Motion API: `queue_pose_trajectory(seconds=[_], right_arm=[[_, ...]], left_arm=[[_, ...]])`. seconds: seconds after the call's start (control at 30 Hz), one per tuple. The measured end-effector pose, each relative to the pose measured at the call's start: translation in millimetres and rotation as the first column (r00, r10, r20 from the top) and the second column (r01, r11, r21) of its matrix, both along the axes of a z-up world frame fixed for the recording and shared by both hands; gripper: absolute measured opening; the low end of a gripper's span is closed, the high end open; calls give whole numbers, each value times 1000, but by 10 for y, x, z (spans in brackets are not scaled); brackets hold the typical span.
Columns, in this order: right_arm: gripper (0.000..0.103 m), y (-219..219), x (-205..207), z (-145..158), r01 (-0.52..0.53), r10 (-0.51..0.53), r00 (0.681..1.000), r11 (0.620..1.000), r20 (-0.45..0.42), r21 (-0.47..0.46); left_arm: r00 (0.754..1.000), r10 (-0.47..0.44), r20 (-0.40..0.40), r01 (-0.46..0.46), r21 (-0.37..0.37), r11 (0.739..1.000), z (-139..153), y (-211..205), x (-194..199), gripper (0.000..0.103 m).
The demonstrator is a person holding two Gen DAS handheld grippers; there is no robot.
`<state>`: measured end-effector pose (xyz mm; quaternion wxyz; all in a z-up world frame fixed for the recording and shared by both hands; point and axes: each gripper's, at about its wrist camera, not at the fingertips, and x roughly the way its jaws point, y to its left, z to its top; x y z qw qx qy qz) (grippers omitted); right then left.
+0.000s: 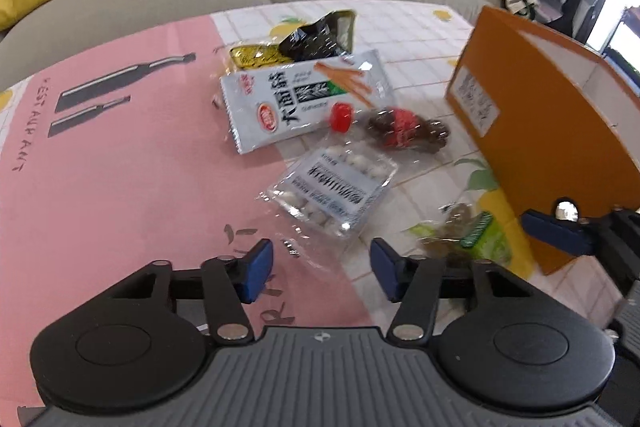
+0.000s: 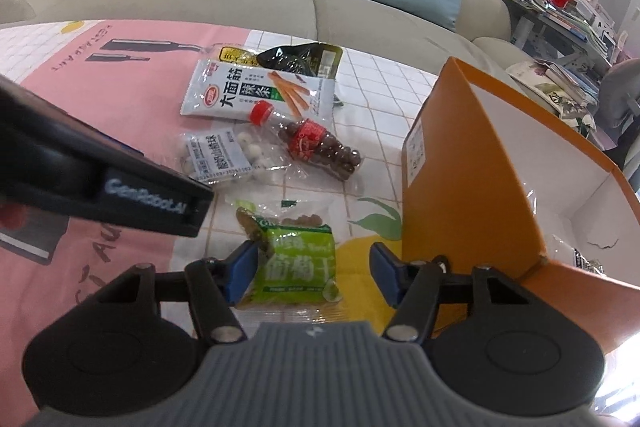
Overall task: Organize snacks
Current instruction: 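Grasp the white yogurt-ball bag with the left tool while the right tool grasps the green raisin packet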
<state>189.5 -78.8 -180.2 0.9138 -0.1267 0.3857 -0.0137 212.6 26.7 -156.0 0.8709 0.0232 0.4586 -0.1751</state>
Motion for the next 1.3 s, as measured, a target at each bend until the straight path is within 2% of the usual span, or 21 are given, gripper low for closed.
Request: queue_pose_trajectory(seconds=[0.07, 0.17, 0.27, 0.33, 0.43, 0.47, 0.63, 0.87, 1.1, 1.2, 1.27, 1.3], right_arm=[[60, 0, -9, -22, -5, 5, 1000, 1000, 3, 2], [60, -18, -8, -56, -1, 1, 1000, 1000, -6, 23], [56, -32, -7, -90, 0, 1, 1000, 999, -19, 37], [50, -33, -20, -102, -6, 7, 1000, 999, -25, 37], [49, -35, -30, -109, -11, 12, 1000, 999, -29, 42], [49, -41, -32, -99, -11, 13, 999, 999, -29, 48], [47, -49, -60, -74, -16, 21, 998, 996, -52, 90], [47, -35, -186, -25, -32, 48, 994, 987, -97, 158], [47, 30, -298, 6, -80, 112, 984, 972, -136, 222], [48, 22, -319, 24, -78, 117, 981, 968, -152, 240], [51, 1, -333, 38, -77, 119, 981, 965, -156, 250], [53, -14, -332, 47, -77, 119, 980, 965, -157, 252]], left_arm=[[1000, 4, -3, -4, -10, 1000, -34, 9, 15, 43], [1000, 6, 18, -6, -12, 1000, -34, -11, -16, 38], [999, 28, 17, -28, -22, 999, -32, -16, -43, 26], [999, 49, 12, -48, -21, 999, -17, 1, -65, 22], [996, 84, -7, -85, -27, 996, 7, 60, -124, 17], [995, 98, -17, -99, -26, 995, 15, 86, -158, 11], [980, 181, -83, -183, -15, 983, 70, 240, -417, 8], [960, 232, -156, -239, -23, 971, 132, 345, -913, 8], [956, 179, -231, -203, -82, 976, 132, 292, -1154, 8], [963, 183, -198, -200, -66, 978, 186, 287, -1201, 19], [975, 166, -147, -172, -31, 985, 249, 272, -1218, 39], [982, 151, -117, -152, -7, 988, 284, 268, -1218, 46]])
